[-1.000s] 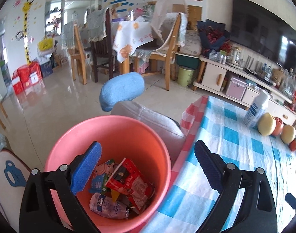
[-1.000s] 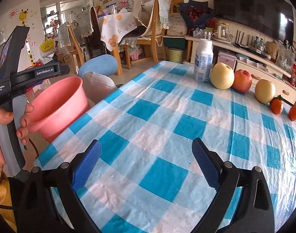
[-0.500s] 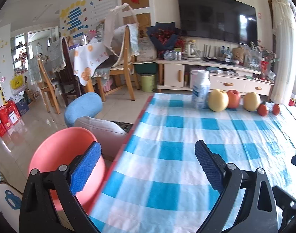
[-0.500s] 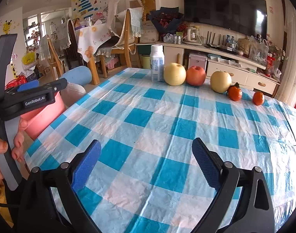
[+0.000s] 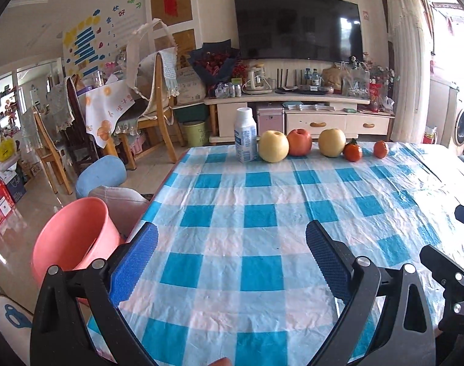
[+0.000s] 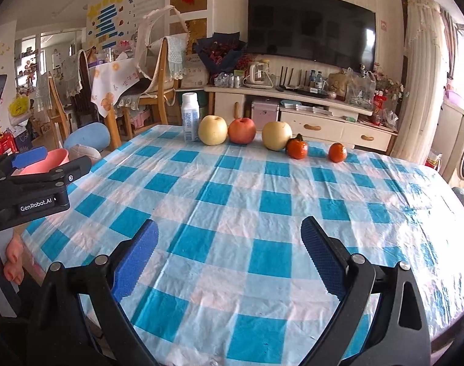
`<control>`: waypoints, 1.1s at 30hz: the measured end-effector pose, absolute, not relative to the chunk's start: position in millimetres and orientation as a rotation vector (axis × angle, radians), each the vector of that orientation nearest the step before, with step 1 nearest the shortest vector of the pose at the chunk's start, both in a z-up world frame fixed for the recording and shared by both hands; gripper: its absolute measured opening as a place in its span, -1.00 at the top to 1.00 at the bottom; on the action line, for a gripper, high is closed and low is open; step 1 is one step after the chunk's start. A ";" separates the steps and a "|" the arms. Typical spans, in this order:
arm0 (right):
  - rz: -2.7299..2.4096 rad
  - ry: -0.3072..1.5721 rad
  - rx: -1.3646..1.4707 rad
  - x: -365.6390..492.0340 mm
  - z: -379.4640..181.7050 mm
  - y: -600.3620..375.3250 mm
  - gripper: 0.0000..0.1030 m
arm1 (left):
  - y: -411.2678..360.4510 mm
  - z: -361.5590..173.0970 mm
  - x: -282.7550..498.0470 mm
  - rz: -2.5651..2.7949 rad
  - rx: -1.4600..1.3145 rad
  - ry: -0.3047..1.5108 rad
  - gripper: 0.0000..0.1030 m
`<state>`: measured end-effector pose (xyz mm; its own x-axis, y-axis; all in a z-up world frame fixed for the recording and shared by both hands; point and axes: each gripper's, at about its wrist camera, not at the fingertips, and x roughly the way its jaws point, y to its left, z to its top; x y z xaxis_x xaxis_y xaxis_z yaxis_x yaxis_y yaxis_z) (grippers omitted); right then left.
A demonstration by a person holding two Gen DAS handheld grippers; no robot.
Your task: Collect trash
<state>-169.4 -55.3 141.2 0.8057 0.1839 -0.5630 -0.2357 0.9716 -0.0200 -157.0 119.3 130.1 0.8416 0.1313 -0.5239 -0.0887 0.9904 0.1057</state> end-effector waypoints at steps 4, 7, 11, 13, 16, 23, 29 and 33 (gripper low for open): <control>0.186 0.558 -0.076 -190.2 146.5 -72.7 -0.85 | 102.9 136.4 -172.5 0.085 0.079 0.542 -0.87; 0.164 0.531 -0.074 -202.9 151.2 -82.1 -0.85 | 93.0 140.3 -184.5 0.077 0.083 0.526 -0.87; 0.143 0.507 -0.078 -217.4 155.3 -91.0 -0.85 | 84.1 143.9 -195.8 0.073 0.102 0.514 -0.87; 0.134 0.501 -0.080 -222.8 155.6 -94.6 -0.85 | 80.8 144.7 -201.6 0.072 0.103 0.509 -0.88; 0.125 0.496 -0.079 -228.5 155.9 -98.3 -0.85 | 78.7 147.0 -207.4 0.074 0.103 0.502 -0.88; 0.110 0.481 -0.079 -237.4 155.7 -102.5 -0.85 | 79.9 151.4 -214.8 0.082 0.096 0.484 -0.88; 0.111 0.467 -0.090 -239.7 156.5 -101.5 -0.85 | 80.1 151.0 -215.1 0.080 0.097 0.485 -0.88; 0.114 0.459 -0.105 -240.7 156.8 -98.8 -0.85 | 80.2 150.7 -215.2 0.081 0.097 0.487 -0.88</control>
<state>-240.7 -98.8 156.8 0.8903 0.0856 -0.4472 -0.1331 0.9882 -0.0758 -215.2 80.2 150.7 0.8808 0.1010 -0.4625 -0.0550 0.9922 0.1120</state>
